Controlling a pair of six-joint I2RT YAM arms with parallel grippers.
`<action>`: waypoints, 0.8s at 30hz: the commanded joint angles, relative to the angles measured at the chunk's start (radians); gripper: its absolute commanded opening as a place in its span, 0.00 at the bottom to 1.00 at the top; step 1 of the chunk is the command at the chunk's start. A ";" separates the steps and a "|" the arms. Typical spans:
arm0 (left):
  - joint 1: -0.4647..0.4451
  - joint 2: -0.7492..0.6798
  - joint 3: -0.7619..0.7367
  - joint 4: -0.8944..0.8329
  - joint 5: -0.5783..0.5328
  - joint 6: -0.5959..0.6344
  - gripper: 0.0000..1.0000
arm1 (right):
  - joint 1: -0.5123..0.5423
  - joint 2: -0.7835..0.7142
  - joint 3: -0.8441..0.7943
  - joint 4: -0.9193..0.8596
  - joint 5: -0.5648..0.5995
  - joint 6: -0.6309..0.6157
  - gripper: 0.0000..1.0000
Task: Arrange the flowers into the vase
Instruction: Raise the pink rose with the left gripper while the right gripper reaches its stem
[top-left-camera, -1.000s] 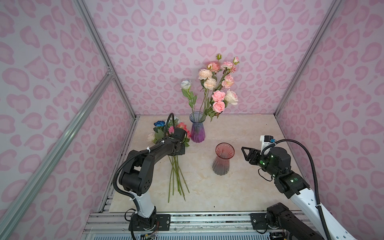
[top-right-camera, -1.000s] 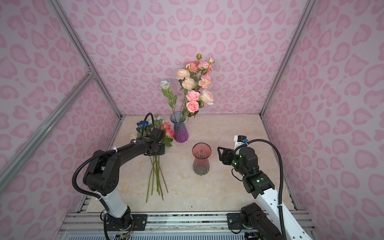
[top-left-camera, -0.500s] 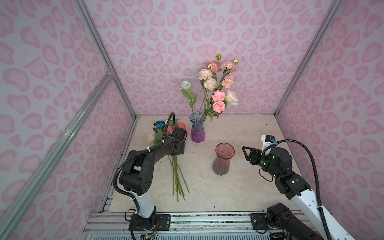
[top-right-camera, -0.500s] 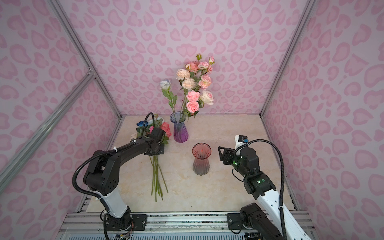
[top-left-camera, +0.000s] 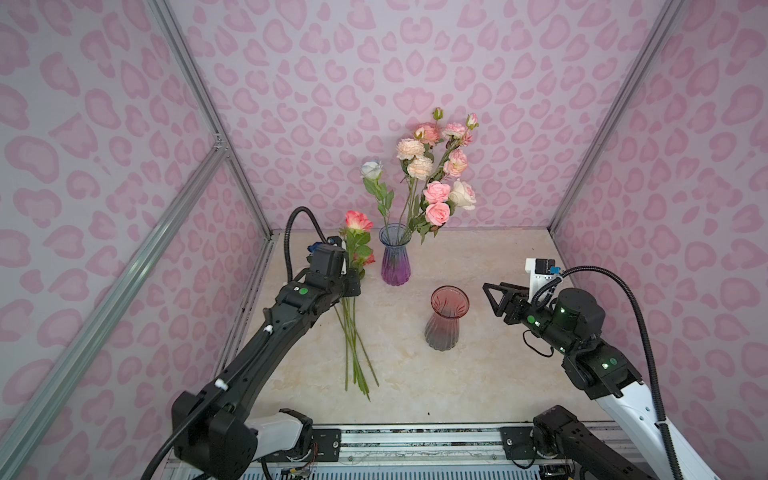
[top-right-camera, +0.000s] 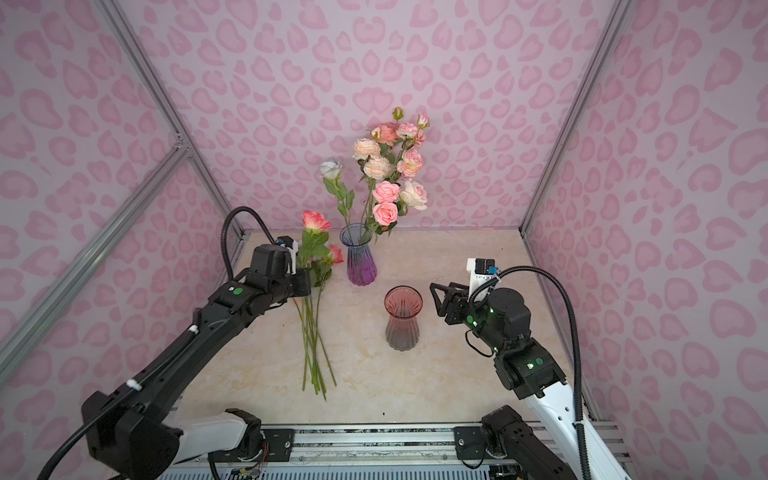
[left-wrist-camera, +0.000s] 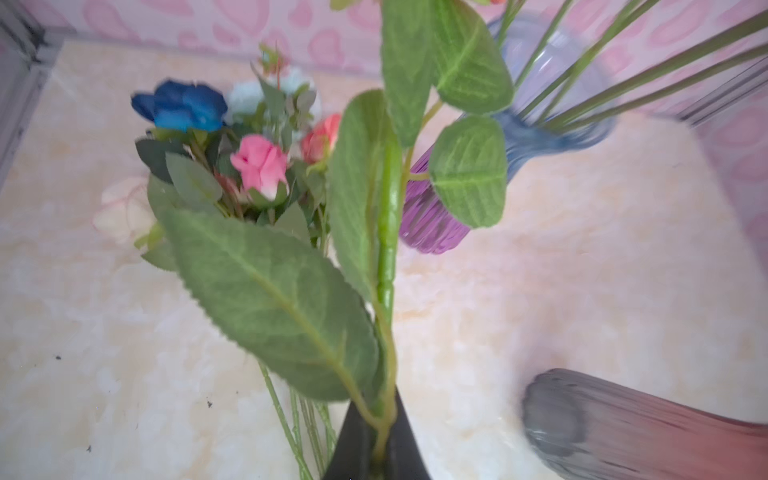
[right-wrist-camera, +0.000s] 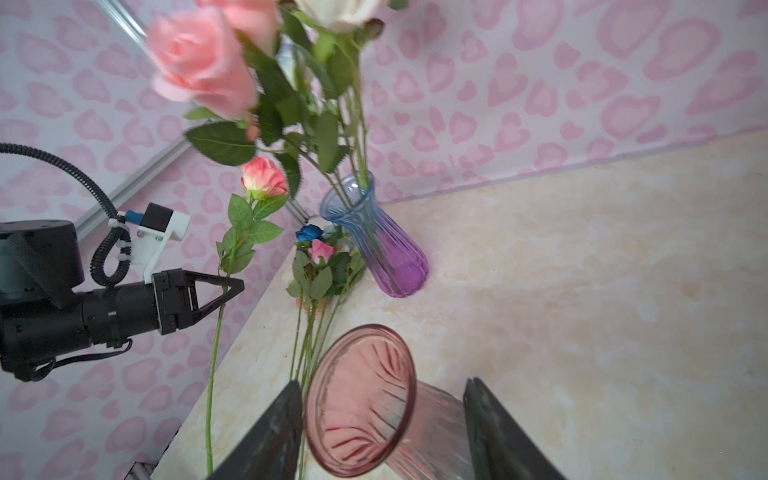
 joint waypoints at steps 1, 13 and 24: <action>-0.003 -0.100 0.019 0.058 0.144 -0.021 0.03 | 0.090 0.023 0.087 -0.046 0.013 -0.090 0.64; -0.193 -0.365 -0.011 0.241 0.310 0.074 0.03 | 0.673 0.544 0.496 -0.021 0.141 -0.268 0.67; -0.204 -0.460 -0.087 0.318 0.332 0.042 0.03 | 0.717 0.730 0.566 0.067 0.094 -0.233 0.59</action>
